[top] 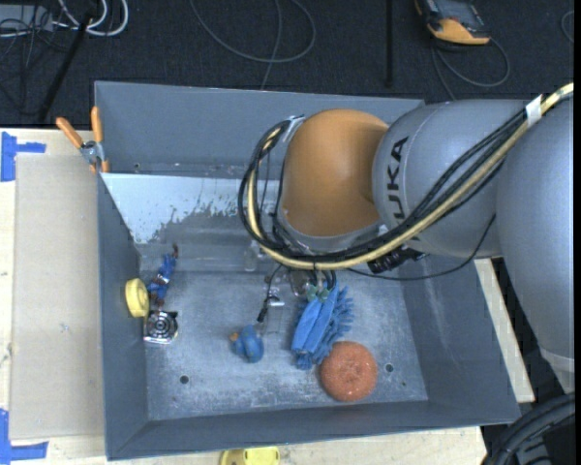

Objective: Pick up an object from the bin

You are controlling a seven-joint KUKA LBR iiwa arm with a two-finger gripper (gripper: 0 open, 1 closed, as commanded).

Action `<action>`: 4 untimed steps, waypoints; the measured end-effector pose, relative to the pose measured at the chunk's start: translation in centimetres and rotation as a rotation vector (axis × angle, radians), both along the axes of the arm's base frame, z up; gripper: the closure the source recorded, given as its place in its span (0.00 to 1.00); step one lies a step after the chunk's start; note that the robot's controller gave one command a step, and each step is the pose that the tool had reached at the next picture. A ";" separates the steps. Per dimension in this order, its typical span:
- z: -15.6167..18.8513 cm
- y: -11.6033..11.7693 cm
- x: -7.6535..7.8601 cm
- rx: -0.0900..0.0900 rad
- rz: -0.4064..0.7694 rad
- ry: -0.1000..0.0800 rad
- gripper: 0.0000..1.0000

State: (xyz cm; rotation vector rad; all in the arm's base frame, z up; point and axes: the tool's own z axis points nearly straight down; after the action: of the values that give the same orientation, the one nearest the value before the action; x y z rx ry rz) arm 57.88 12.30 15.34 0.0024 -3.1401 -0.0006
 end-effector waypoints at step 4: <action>-8.3 -5.6 -0.3 0.001 0.165 -0.002 0.00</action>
Offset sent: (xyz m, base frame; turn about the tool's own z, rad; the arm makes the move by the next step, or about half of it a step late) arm -0.0035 -0.0563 -0.0820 -0.1698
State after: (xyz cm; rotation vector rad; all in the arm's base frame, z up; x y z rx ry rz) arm 57.55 6.66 7.09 0.2609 -3.1313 -0.0014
